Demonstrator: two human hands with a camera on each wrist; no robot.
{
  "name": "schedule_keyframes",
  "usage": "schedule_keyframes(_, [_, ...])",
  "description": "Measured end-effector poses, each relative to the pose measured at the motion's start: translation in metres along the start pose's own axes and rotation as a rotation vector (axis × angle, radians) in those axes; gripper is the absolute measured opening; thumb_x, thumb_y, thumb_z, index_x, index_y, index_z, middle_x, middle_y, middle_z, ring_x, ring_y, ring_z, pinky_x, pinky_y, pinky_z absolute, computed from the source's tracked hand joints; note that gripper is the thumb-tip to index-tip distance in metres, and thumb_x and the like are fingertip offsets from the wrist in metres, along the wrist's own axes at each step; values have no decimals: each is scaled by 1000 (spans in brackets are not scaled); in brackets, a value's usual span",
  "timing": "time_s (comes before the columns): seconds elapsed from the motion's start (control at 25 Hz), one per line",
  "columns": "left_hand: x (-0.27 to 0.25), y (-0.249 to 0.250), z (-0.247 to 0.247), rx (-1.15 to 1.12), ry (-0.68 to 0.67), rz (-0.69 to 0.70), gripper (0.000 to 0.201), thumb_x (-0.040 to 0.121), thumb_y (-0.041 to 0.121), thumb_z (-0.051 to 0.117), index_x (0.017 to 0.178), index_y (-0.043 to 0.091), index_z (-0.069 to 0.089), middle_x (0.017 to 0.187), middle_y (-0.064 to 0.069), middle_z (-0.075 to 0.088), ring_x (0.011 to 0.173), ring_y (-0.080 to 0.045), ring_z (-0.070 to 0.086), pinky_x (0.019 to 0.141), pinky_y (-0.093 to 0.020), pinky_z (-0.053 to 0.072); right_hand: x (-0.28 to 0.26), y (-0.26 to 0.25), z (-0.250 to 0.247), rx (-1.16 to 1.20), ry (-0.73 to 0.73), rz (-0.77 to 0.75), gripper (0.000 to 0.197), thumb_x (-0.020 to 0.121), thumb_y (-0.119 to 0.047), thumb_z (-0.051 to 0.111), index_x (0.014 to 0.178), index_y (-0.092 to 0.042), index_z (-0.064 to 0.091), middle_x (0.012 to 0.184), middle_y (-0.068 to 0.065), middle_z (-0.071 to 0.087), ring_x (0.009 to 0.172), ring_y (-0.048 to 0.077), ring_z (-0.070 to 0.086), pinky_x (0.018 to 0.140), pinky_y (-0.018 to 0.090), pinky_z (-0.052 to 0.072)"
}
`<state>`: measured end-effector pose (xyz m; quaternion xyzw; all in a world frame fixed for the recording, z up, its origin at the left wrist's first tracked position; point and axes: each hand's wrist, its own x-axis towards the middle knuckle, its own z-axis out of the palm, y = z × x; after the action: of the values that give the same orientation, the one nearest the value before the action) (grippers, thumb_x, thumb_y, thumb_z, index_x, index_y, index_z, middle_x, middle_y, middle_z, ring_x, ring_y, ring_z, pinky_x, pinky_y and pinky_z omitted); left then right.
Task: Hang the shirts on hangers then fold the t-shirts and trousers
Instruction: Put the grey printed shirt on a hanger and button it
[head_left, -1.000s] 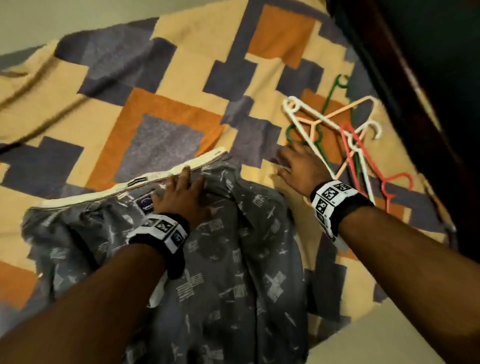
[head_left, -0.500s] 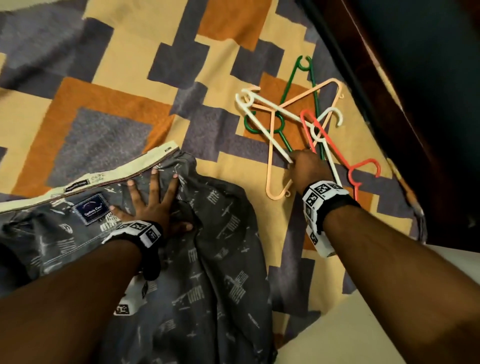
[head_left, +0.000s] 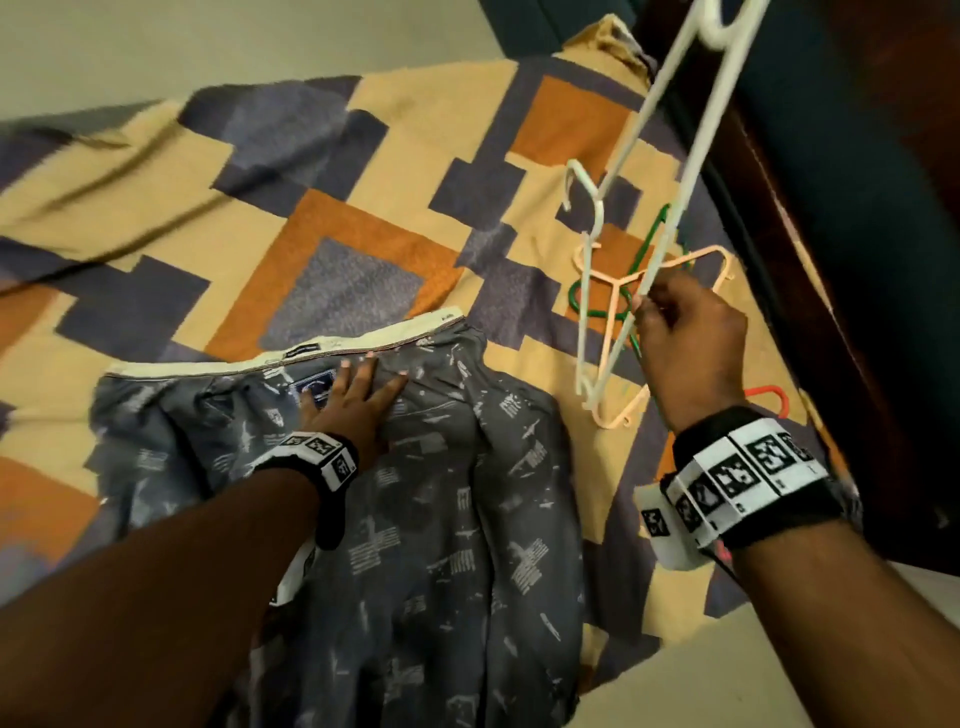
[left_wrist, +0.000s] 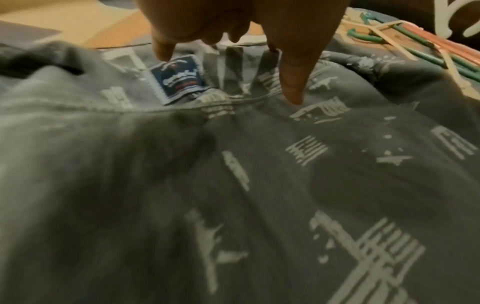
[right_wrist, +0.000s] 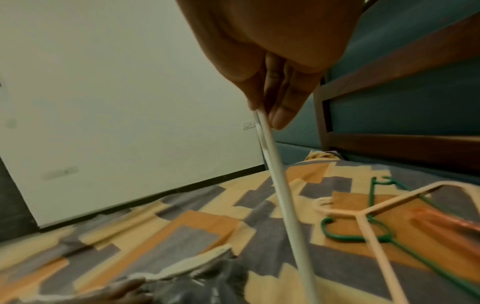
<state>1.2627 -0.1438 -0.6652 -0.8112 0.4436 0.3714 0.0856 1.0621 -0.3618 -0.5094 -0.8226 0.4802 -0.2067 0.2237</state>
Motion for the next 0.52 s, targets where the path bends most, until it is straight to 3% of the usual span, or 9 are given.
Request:
schedule_keyframes(0.08, [-22, -30, 5, -37, 34, -59, 86, 89, 41, 59, 148, 44, -3, 158, 2, -19, 146, -27, -13, 112, -62, 8, -10, -34, 26, 249, -33, 92, 7, 89, -9, 62, 91, -13, 67, 79, 0, 66, 77, 20, 64, 73, 31, 51])
schedule_keyframes(0.16, [-45, -78, 16, -128, 87, -148, 76, 91, 38, 56, 150, 36, 8, 159, 0, -10, 147, -26, -5, 113, -58, 10, -30, -68, 64, 582, -96, 266, 18, 90, -1, 60, 81, -16, 59, 74, 0, 63, 70, 16, 63, 71, 36, 57])
schedule_keyframes(0.24, [-68, -141, 33, -259, 199, -268, 67, 91, 36, 56, 149, 25, 24, 159, -6, 7, 145, -30, 12, 115, -51, 19, -61, -100, 108, 859, -198, 429, 22, 90, 4, 59, 79, -16, 55, 74, 7, 59, 67, 15, 60, 66, 30, 57])
schedule_keyframes(0.36, [-94, -211, 57, -421, 329, -357, 53, 90, 21, 59, 139, 9, 44, 148, -16, 32, 131, -39, 35, 108, -48, 33, -106, -122, 167, 1013, -312, 587, 21, 91, 5, 56, 85, -15, 52, 80, 12, 57, 70, 16, 61, 64, 25, 57])
schedule_keyframes(0.52, [-96, -227, 70, -520, 606, -340, 30, 87, 11, 62, 115, 2, 65, 120, -24, 50, 109, -45, 50, 95, -47, 42, -152, -122, 227, 1077, -385, 799, 21, 93, 8, 50, 84, -11, 50, 73, 5, 67, 62, 13, 65, 63, 26, 58])
